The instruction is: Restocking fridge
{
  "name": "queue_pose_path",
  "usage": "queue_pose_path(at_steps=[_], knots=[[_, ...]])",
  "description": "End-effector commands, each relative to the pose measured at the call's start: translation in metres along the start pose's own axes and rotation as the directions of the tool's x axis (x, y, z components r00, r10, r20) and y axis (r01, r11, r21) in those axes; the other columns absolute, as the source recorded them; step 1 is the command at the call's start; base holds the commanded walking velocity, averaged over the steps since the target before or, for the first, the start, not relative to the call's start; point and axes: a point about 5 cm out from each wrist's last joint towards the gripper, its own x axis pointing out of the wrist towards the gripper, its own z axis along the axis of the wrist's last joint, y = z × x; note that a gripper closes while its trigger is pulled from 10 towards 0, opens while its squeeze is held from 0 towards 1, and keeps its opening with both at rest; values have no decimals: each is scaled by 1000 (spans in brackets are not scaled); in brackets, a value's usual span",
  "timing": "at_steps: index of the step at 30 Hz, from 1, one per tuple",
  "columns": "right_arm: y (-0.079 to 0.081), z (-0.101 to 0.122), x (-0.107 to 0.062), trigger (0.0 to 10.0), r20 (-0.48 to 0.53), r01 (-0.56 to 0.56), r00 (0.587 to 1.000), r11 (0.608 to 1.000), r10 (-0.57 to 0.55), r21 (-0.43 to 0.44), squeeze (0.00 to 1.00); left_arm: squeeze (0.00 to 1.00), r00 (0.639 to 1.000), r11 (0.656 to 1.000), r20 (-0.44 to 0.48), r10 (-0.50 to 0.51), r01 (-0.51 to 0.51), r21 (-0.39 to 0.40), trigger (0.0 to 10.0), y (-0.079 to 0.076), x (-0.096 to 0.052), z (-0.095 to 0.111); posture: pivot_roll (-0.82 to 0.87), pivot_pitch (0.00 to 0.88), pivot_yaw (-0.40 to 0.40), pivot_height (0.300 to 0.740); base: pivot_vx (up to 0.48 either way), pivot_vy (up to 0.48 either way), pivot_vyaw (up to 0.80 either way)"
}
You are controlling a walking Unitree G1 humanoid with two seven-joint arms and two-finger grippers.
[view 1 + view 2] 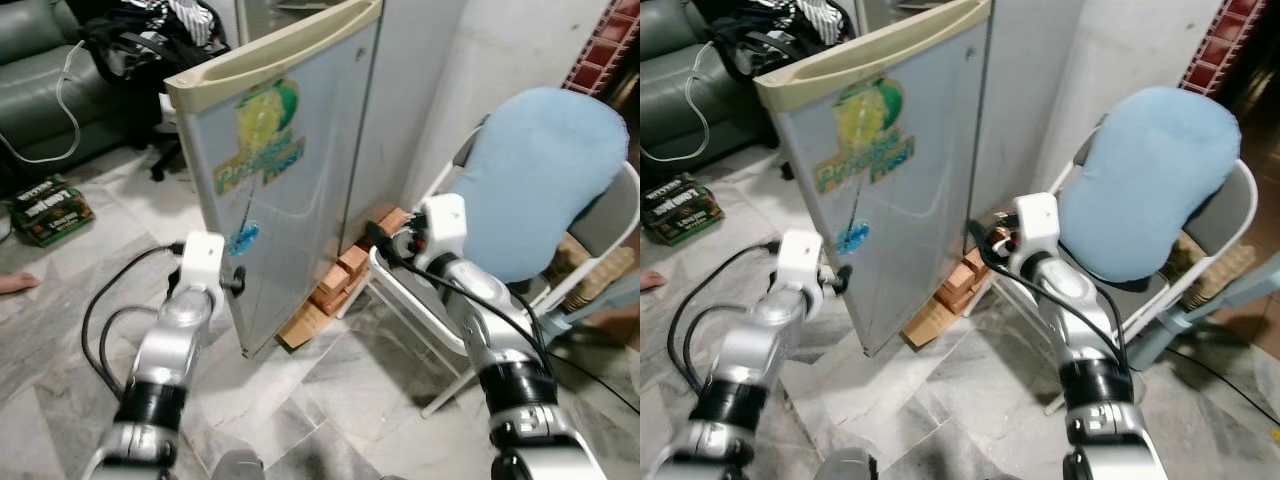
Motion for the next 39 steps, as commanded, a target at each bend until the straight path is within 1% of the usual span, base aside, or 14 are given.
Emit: queue_pose_path(at_steps=[1,4,9,14,15,17,18,19,22,23,24,28,34,39], knots=[[3,11,-4,10000,40,5,999,1000,-6,8,0,0,995,996,42,93,-93,-4,10000,21,6,11,-1,0,-15,740,0,0,0],[8,10,-14,10000,46,3,999,1000,-4,23,0,0,965,969,93,245,-245,-19,10000,57,12,36,-23,0,-1,740,0,0,0],[4,4,-19,10000,21,31,999,999,-31,29,0,0,874,877,89,478,-469,-109,10000,106,6,43,-24,0,7,740,0,0,0],[7,0,-19,10000,-8,29,1000,999,-29,44,0,0,710,710,65,701,-688,-146,10000,158,-17,14,5,0,1,740,0,0,0],[8,-2,-19,10000,-13,25,1000,999,-25,48,0,0,709,710,69,702,-688,-150,10000,159,-20,4,14,0,-4,740,0,0,0],[9,-3,-19,10000,-16,19,1000,998,-18,53,0,0,728,730,81,681,-664,-163,10000,155,-21,-1,14,0,-4,740,0,0,0],[9,-4,-19,10000,-18,21,1000,999,-20,45,0,0,764,770,109,636,-619,-158,10000,143,-20,-6,20,0,-10,740,0,0,0],[9,-4,-19,10000,-18,21,1000,999,-20,45,0,0,764,770,109,636,-619,-158,10000,143,-20,-6,20,0,-10,740,0,0,0],[5,-9,-25,10000,-22,68,997,997,-67,21,0,0,868,898,228,441,-431,-95,10000,89,-22,-14,17,0,-8,740,0,0,0],[5,-9,-25,10000,-22,68,997,997,-67,21,0,0,868,898,228,441,-431,-95,10000,89,-22,-14,17,0,-8,740,0,0,0],[0,-13,-30,10000,-30,100,995,995,-100,16,0,0,899,935,257,355,-348,-76,10000,67,-28,-19,16,0,-7,740,0,409,0],[-8,-19,-40,10000,-35,156,987,988,-155,13,0,0,935,978,287,207,-209,-23,10000,36,-43,-30,9,0,3,740,0,444,-125],[-15,-27,-54,10000,-34,202,979,979,-202,15,0,0,942,998,336,19,-38,51,10000,0,-73,-36,10,0,0,740,0,480,-750],[-16,-33,-55,10000,-55,211,976,977,-209,31,0,0,934,998,354,-38,18,59,10000,-10,-82,-32,11,0,-8,740,0,480,-800]])
